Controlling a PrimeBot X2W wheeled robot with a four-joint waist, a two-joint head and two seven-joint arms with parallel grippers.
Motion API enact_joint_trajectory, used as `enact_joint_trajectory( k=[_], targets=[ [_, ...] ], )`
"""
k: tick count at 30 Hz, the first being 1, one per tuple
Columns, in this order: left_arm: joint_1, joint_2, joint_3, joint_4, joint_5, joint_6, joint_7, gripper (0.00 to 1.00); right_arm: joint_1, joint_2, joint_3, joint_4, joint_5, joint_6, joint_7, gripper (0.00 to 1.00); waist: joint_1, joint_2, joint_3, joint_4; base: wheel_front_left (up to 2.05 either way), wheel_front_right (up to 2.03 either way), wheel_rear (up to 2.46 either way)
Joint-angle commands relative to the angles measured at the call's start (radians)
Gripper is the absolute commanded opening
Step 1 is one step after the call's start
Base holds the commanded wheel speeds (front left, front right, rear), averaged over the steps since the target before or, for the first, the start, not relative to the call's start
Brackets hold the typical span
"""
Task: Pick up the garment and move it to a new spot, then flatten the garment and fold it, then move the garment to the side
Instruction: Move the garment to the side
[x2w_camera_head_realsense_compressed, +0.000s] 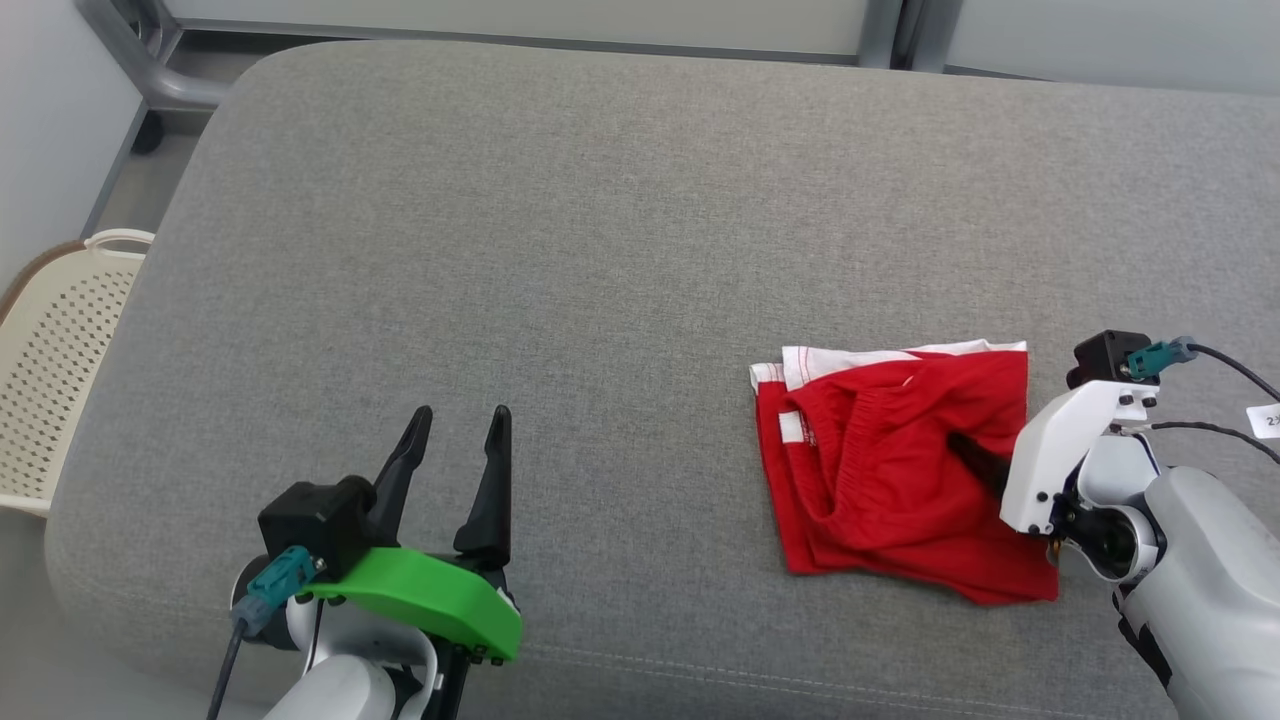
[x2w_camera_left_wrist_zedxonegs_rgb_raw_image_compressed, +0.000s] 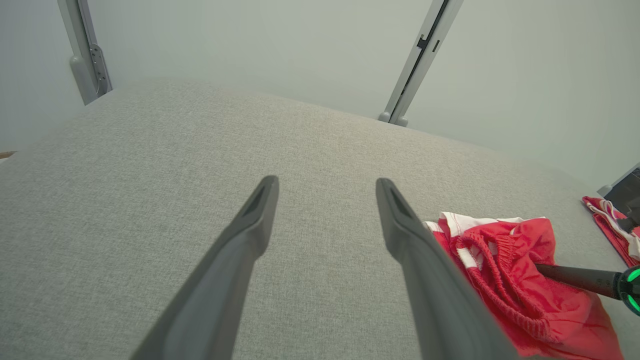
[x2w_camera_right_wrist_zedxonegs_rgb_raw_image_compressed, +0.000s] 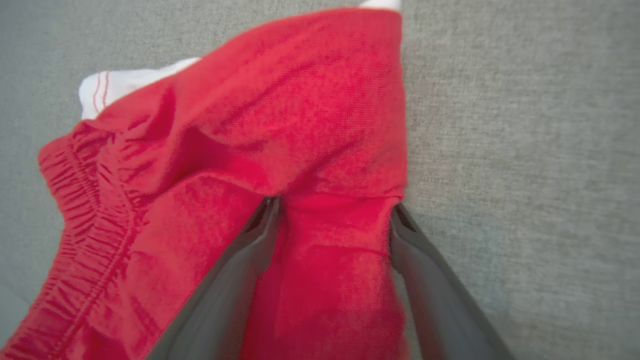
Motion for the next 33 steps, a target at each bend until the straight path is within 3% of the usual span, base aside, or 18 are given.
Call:
enact_joint_trajectory(
  k=[1, 2, 6, 20, 33],
  targets=[
    [-0.012, 0.003, -0.002, 0.0, 0.005, 0.004, 0.001, 1.0, 0.001, 0.005, 0.015, 0.018, 0.007, 0.0, -0.003, 0.82, 0.0, 0.0, -0.003, 0.01, 0.0, 0.0, 0.0],
    [-0.01, 0.003, -0.002, 0.0, 0.006, 0.005, 0.001, 1.0, -0.001, 0.004, 0.025, 0.024, 0.011, 0.0, -0.006, 0.45, 0.0, 0.0, -0.005, 0.013, 0.0, 0.0, 0.0],
    [0.0, 0.01, -0.004, 0.002, 0.011, 0.009, -0.004, 1.0, -0.01, 0.001, 0.054, 0.045, 0.025, 0.0, -0.021, 0.0, 0.0, 0.0, -0.017, 0.014, 0.0, 0.0, 0.0],
    [0.027, 0.028, -0.002, -0.008, 0.004, 0.025, -0.002, 1.0, -0.067, -0.046, 0.128, 0.043, 0.072, 0.0, -0.07, 0.0, 0.0, 0.0, -0.048, -0.059, 0.0, 0.0, 0.0],
    [0.037, 0.025, -0.012, -0.035, 0.001, 0.03, -0.001, 1.0, -0.129, -0.169, 0.15, -0.037, 0.05, 0.0, -0.006, 0.0, 0.0, 0.0, -0.065, -0.178, 0.0, 0.0, 0.0]
  ],
)
